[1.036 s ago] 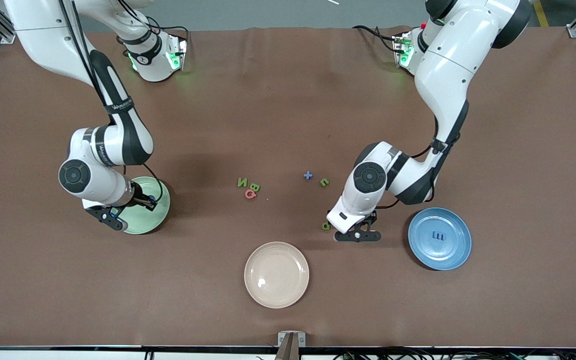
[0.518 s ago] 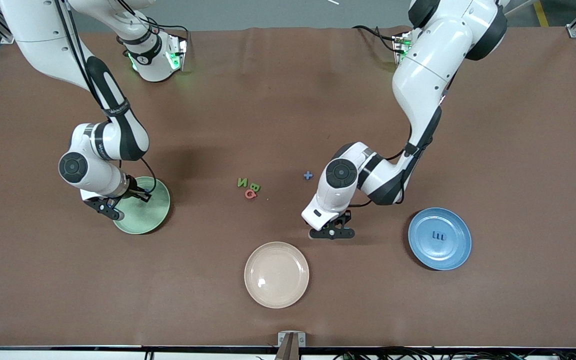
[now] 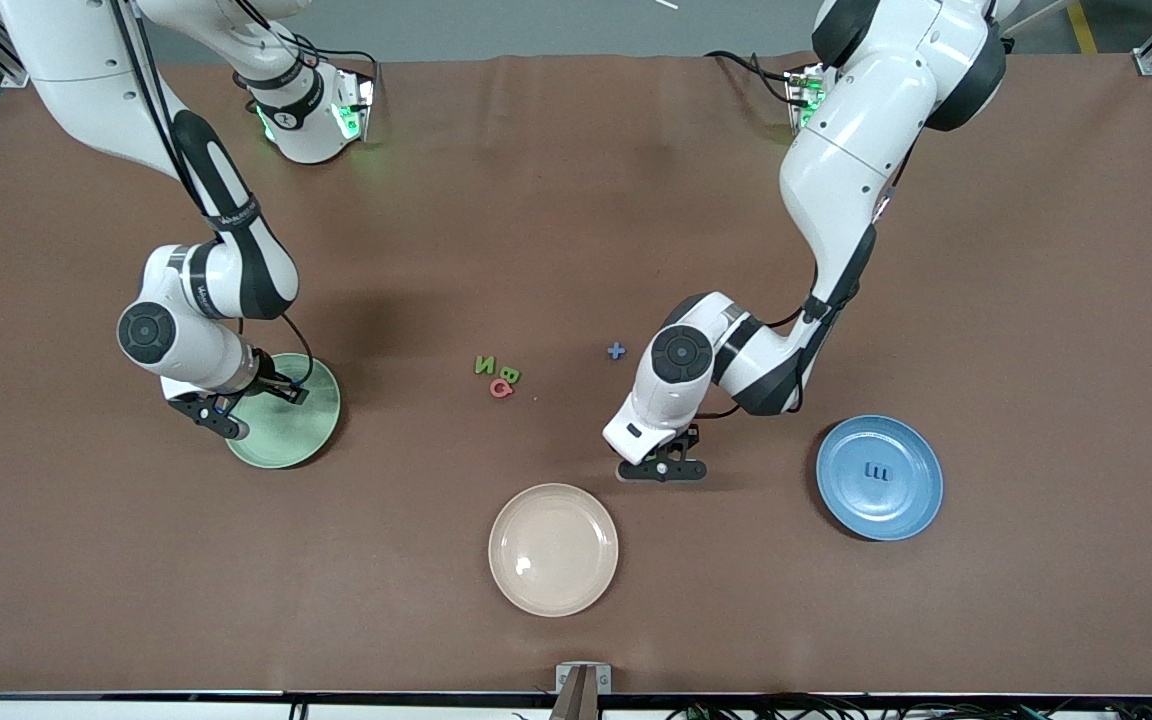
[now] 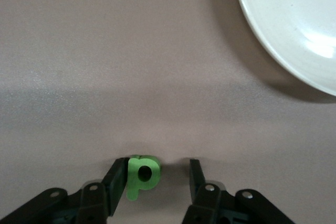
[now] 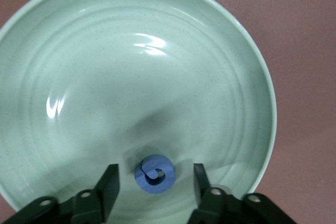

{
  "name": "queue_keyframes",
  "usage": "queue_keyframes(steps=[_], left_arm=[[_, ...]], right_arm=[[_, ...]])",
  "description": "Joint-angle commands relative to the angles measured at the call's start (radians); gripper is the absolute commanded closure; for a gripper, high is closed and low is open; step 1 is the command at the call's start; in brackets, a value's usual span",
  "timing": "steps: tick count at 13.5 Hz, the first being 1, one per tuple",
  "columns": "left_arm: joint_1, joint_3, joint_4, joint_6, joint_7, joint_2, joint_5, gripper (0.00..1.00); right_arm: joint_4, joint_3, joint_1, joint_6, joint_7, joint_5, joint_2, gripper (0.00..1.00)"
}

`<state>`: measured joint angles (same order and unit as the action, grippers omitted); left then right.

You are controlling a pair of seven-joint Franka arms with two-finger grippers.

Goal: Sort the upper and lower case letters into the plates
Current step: 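Grasp the green p with the left gripper while the right gripper returns to letters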

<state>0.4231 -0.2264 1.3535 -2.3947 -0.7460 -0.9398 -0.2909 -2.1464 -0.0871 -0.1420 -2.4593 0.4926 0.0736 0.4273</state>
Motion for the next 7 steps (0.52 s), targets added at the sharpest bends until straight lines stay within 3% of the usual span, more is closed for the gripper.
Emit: queue_keyframes(steps=[1,4,7], left_arm=[[0.011,0.009,-0.021,0.011,0.001,-0.008,-0.017,0.64],[0.003,0.009,-0.016,0.017,-0.003,-0.010,-0.016,0.82],[-0.015,0.010,-0.016,0.057,0.008,0.002,-0.028,0.97]], right_arm=[[0.015,0.017,0.022,0.072,-0.008,-0.014,-0.047,0.00],[0.126,0.017,0.016,0.233,0.004,-0.012,-0.050,0.00],[0.155,0.029,-0.007,0.261,0.071,-0.008,-0.050,0.00]])
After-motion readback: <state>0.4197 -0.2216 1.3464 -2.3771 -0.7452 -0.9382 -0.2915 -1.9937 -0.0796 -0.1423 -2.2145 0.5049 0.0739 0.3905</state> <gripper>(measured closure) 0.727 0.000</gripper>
